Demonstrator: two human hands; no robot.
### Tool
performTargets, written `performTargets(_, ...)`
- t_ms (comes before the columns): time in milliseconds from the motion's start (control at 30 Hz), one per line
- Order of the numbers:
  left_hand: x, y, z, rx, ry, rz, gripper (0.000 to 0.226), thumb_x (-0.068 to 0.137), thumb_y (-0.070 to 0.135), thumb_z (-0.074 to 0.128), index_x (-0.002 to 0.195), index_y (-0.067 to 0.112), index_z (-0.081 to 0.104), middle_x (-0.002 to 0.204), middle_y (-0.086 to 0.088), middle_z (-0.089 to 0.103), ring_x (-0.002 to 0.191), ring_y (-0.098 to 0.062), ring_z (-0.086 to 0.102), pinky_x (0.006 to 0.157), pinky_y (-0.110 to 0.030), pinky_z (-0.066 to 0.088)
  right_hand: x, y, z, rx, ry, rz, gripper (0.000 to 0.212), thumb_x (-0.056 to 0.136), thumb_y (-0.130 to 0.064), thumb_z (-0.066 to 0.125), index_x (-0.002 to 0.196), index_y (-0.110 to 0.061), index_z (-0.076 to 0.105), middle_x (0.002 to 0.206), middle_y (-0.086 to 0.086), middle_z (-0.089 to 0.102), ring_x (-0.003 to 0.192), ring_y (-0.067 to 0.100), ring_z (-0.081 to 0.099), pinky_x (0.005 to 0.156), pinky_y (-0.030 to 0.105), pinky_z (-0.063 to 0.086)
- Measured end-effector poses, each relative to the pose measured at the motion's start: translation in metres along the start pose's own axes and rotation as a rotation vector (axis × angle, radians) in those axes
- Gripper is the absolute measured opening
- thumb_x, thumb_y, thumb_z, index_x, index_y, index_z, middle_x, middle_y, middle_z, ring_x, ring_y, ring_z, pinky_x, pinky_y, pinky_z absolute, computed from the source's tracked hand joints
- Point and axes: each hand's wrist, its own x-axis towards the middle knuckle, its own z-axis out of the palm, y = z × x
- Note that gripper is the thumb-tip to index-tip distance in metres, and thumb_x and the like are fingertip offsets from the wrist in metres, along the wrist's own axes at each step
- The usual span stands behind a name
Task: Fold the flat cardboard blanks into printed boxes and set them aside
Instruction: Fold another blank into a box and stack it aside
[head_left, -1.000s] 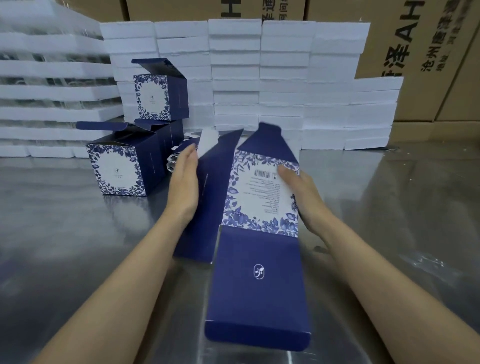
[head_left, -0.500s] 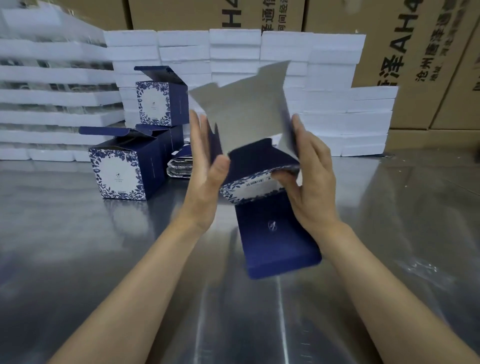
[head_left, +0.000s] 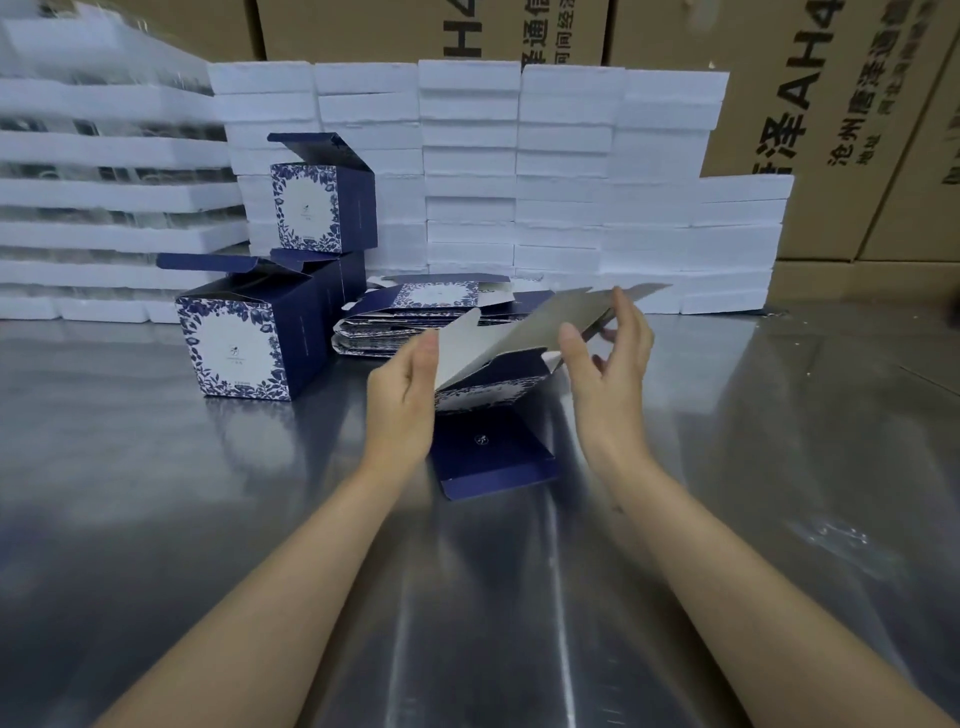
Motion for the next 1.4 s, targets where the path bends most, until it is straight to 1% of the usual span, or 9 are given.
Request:
performTargets(133,0.0,-0.002,0.001,0.167,-0.048,0.048,0.045,0.098,0.023,0.055,0.06,0.015,0.032,0.056,0.001,0.029,0.055,-0.009,0.023,0.052,-0.027,0.021,0.004,-0.003,0.003,0.157,0.011,0.242,0.095,0.083,-0.037,0.073,0.149,-0.036,0.005,0.156,-0.007,0.01,0.13,0.018,0.043,0.106,0.033,0.039)
performTargets(300,-0.006,0.001,0.004,0.291,-0.037,0.283,0.035,0.098,0.008,0.052,0.066,0.016,0.04,0.054,0.016,0.031,0.05,-0.006,0.035,0.048,-0.012,0.025,0.008,-0.003,-0.002,0.327,0.162,0.394,0.076,0.091,-0.016,0.05,0.148,-0.036,0.004,0.144,-0.003,0.035,0.104,0.02,0.062,0.102,0.045,0.047)
performTargets(433,-0.011,0.012,0.011,0.189,0.14,0.302,0.017,0.098,0.005,0.049,0.101,-0.002,0.064,0.076,0.011,0.054,0.064,-0.001,0.045,0.059,-0.008,0.034,0.003,-0.016,-0.006,0.381,0.232,0.071,0.059,0.09,-0.003,0.043,0.141,-0.03,0.036,0.112,-0.034,0.058,0.102,0.004,0.063,0.087,0.035,0.057)
performTargets(567,-0.007,0.026,0.014,-0.005,0.245,0.331,0.018,0.1,0.021,0.051,0.11,0.033,0.058,0.093,0.031,0.062,0.083,0.009,0.057,0.078,-0.012,0.045,-0.004,-0.026,-0.006,0.331,0.204,-0.234,0.044,0.096,-0.014,0.047,0.133,-0.037,0.04,0.122,-0.026,0.057,0.111,0.005,0.06,0.086,0.041,0.056)
performTargets(667,-0.003,0.017,0.014,-0.045,0.266,0.121,0.016,0.102,0.03,0.047,0.114,0.032,0.056,0.08,0.024,0.062,0.071,-0.009,0.057,0.07,-0.032,0.048,-0.005,-0.017,-0.006,0.238,0.112,-0.235,0.039,0.089,-0.009,0.052,0.111,-0.041,0.047,0.099,-0.032,0.061,0.091,0.0,0.061,0.083,0.043,0.056)
performTargets(867,0.008,0.001,0.006,-0.176,0.378,-0.099,0.02,0.104,0.019,0.04,0.101,0.011,0.058,0.076,0.02,0.063,0.074,0.003,0.056,0.076,-0.025,0.044,-0.008,-0.006,0.002,0.081,-0.156,-0.14,0.049,0.079,0.0,0.055,0.103,-0.04,0.045,0.09,-0.03,0.062,0.075,-0.004,0.057,0.06,0.012,0.041)
performTargets(1000,0.011,0.014,0.0,-0.146,0.401,0.042,0.026,0.103,0.022,0.043,0.116,0.011,0.061,0.114,0.0,0.067,0.107,-0.009,0.061,0.094,-0.028,0.046,-0.01,-0.004,0.003,0.173,-0.258,-0.141,0.051,0.087,-0.005,0.047,0.119,-0.044,0.044,0.102,-0.025,0.067,0.089,-0.001,0.063,0.072,0.023,0.052)
performTargets(1200,0.011,0.024,-0.009,0.146,0.139,0.514,0.035,0.094,-0.003,0.041,0.122,0.005,0.06,0.151,-0.015,0.034,0.139,-0.025,0.04,0.112,-0.033,0.036,-0.002,-0.013,-0.007,0.343,0.117,-0.281,0.026,0.096,-0.028,0.039,0.119,-0.025,0.051,0.123,-0.001,0.057,0.114,0.014,0.055,0.092,0.039,0.049)
performTargets(1400,0.007,0.024,-0.009,0.427,-0.163,0.733,0.028,0.094,-0.006,0.042,0.109,-0.011,0.065,0.147,-0.032,0.028,0.118,-0.032,0.05,0.097,-0.032,0.047,-0.007,-0.016,-0.008,-0.178,-0.409,-0.45,0.062,0.08,-0.032,0.074,0.136,-0.024,0.05,0.15,-0.008,0.037,0.142,0.009,0.03,0.114,0.033,0.032)
